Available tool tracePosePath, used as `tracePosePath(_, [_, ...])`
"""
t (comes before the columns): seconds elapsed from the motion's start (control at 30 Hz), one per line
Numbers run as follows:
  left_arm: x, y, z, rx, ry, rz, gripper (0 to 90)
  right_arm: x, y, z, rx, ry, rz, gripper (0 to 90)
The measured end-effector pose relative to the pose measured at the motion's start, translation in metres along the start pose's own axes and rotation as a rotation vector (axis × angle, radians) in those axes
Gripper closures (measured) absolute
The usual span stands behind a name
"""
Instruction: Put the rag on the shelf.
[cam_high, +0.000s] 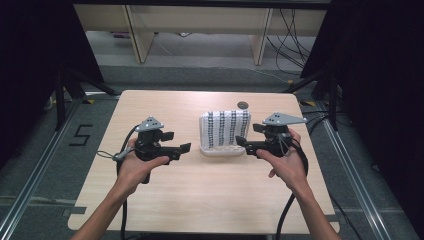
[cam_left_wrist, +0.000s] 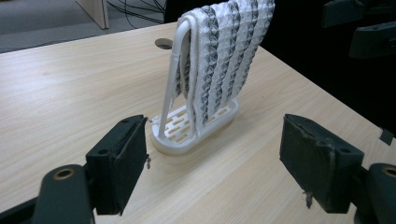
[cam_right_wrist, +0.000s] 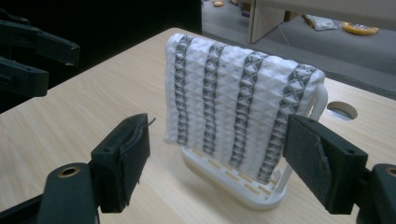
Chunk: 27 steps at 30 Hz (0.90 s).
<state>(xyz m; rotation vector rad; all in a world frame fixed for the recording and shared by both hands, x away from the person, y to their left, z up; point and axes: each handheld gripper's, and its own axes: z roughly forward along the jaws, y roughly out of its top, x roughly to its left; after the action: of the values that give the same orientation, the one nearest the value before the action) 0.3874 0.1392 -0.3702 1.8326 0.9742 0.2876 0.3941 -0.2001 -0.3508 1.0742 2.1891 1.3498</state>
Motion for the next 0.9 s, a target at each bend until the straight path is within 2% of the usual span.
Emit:
tracePosePath(0.07, [0.001,-0.002,0.000,-0.007,-0.011,0.001,22.5,-0.001,-0.001,0.000,0.002,0.002,-0.018,24.1])
tracePosePath(0.13, [0.000,-0.004,0.000,-0.005,-0.007,-0.001,22.5,0.001,-0.002,0.000,0.004,0.001,-0.011,23.9])
tracePosePath(0.17, [0.001,-0.006,0.000,-0.008,-0.012,-0.001,22.4,0.000,-0.003,0.000,0.000,0.000,-0.032,23.8])
tracePosePath(0.2, [0.001,-0.007,0.000,-0.004,-0.012,0.000,22.4,0.002,-0.004,0.000,0.002,0.005,-0.008,23.7])
tracePosePath(0.23, [0.001,-0.008,0.000,-0.007,-0.012,0.001,22.4,0.001,-0.005,-0.001,0.001,0.006,-0.026,23.5])
tracePosePath(0.27, [0.001,-0.009,0.000,-0.003,-0.005,0.005,22.4,0.003,-0.007,0.000,-0.002,0.011,-0.003,23.4])
tracePosePath(0.33, [0.000,-0.010,-0.001,0.004,0.001,0.008,22.4,0.002,-0.009,0.000,0.005,0.009,-0.030,23.4])
tracePosePath(0.37, [0.000,-0.011,-0.001,0.004,0.003,0.010,22.4,0.004,-0.011,0.000,0.005,0.018,-0.008,23.4])
tracePosePath(0.53, [-0.002,-0.016,-0.001,0.005,0.001,0.018,22.5,0.004,-0.018,-0.001,0.012,0.015,-0.032,23.4])
tracePosePath(0.57, [-0.003,-0.018,0.000,0.004,0.000,0.020,22.4,0.006,-0.020,-0.002,0.023,0.009,-0.004,23.4])
tracePosePath(0.6, [-0.004,-0.019,0.000,0.011,0.000,0.025,22.4,0.006,-0.022,-0.001,0.020,0.014,-0.008,23.5])
tracePosePath(0.63, [-0.005,-0.020,0.000,0.006,-0.002,0.023,22.4,0.004,-0.023,-0.001,0.010,0.009,-0.037,23.4])
tracePosePath(0.67, [-0.006,-0.022,0.001,0.008,0.000,0.026,22.4,0.005,-0.024,-0.001,0.025,0.016,-0.015,23.5])
tracePosePath(0.73, [-0.007,-0.025,0.002,0.014,0.001,0.039,22.5,0.005,-0.027,-0.001,0.020,0.014,-0.021,23.4])
tracePosePath(0.77, [-0.008,-0.027,0.002,0.020,0.006,0.042,22.5,0.007,-0.029,-0.001,0.027,0.023,-0.005,23.5])
tracePosePath(0.8, [-0.008,-0.028,0.002,0.016,0.002,0.042,22.4,0.006,-0.030,0.000,0.021,0.024,-0.018,23.4])
tracePosePath(0.83, [-0.009,-0.029,0.002,0.017,0.004,0.045,22.5,0.008,-0.031,-0.001,0.033,0.033,-0.001,23.4])
tracePosePath(0.9, [-0.009,-0.030,0.003,0.024,0.005,0.061,22.4,0.010,-0.033,-0.001,0.029,0.041,-0.003,23.3])
